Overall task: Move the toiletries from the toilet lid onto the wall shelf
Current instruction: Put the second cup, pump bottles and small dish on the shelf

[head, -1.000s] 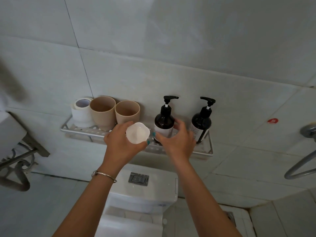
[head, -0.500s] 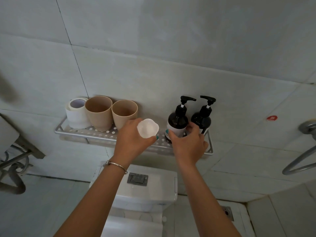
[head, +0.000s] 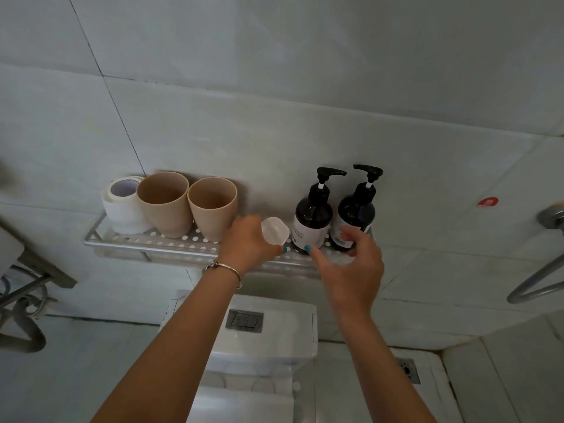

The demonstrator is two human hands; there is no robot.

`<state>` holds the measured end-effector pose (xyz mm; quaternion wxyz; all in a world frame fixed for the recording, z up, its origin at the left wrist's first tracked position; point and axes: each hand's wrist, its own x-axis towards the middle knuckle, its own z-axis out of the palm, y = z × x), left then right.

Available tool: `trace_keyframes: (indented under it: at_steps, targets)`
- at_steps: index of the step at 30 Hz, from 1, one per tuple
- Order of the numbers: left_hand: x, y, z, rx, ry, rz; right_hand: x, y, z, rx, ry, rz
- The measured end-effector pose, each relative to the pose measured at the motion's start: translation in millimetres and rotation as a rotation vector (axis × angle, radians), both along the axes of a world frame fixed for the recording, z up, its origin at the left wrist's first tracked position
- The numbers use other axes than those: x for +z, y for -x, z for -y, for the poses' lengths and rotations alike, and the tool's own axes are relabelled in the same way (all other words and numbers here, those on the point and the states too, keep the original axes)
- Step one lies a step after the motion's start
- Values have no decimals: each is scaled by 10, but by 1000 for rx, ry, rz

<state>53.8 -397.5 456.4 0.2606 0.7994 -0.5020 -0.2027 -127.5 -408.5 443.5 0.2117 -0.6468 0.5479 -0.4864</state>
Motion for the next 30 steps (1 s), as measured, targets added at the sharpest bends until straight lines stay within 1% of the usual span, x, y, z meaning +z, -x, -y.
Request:
trace_keyframes:
  at_steps: [6,9,13,16,18,23,25,28,30]
  targets:
    - [-21,-17,57,20,-40,4,96,150,47,35,38,31]
    - [-10,-17,59,11,-34,-23,100,242,77,78,44,41]
    - [-18,-29,49,7,3,-85,87,383,111,113,-3,72]
    - [-27,-29,15,-10,84,-161,90,479,122,115,4,51]
    - [-20,-24,-15,-57,155,-202,94,537,144,127,6,37]
    - [98,147,-90,-129,304,-350,63,663,385,209,-28,94]
    - [151,283,-101,-96,378,-339,31,690,568,269,-38,111]
    - [222,542,-129,30,522,-231,27,726,855,349,-65,87]
    - [288,758,-126,86,586,-189,46,762,994,391,-96,50]
